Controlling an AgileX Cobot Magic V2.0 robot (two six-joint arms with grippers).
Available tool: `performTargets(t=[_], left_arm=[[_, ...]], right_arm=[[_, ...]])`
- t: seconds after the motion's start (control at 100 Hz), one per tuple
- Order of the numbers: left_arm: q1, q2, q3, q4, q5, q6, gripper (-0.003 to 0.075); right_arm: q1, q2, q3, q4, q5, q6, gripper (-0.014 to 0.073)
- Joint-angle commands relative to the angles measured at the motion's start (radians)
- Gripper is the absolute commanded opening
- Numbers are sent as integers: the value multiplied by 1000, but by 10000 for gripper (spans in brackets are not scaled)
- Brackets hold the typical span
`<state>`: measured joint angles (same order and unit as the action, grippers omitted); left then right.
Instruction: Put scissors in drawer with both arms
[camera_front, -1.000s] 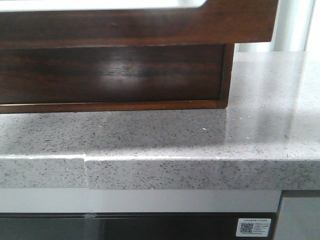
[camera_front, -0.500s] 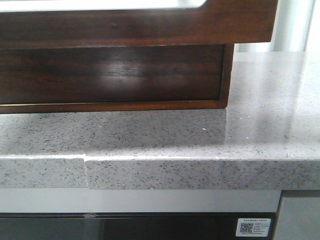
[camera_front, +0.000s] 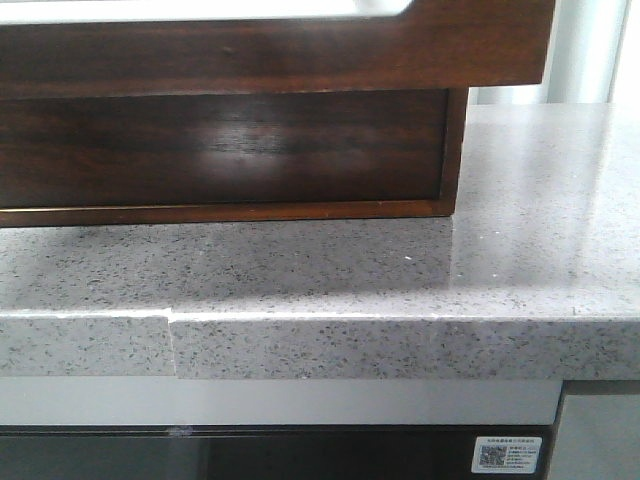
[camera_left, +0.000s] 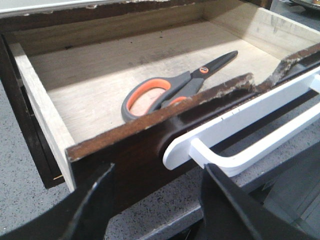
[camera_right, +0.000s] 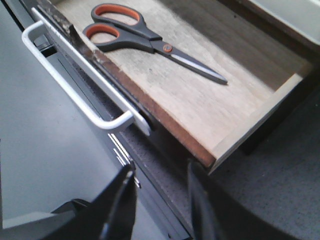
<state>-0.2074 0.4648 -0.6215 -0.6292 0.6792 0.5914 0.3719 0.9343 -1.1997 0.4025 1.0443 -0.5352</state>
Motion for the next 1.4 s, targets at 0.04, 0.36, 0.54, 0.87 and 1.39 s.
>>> performTargets(t=[0.04,0.36,0.54,0.87,1.39], left_arm=[[-6,15,-25,-40,-88,4,362],[-6,15,-25,-38,-103,4,-20],[-6,15,-25,-42,-99,4,-20],[-6,7,-18,-42,-101,4,-20],[21,-347,495,102,-737,-104,-20]], right_arm=[[-7,-54,32,23,-97,3,177],[-7,-61,39,23,-105,3,-69],[-7,-61,39,23,-37,3,-69],[-7,-61,39,23,-30,3,-69],[-7,-61,39,23,-30,3,-69]])
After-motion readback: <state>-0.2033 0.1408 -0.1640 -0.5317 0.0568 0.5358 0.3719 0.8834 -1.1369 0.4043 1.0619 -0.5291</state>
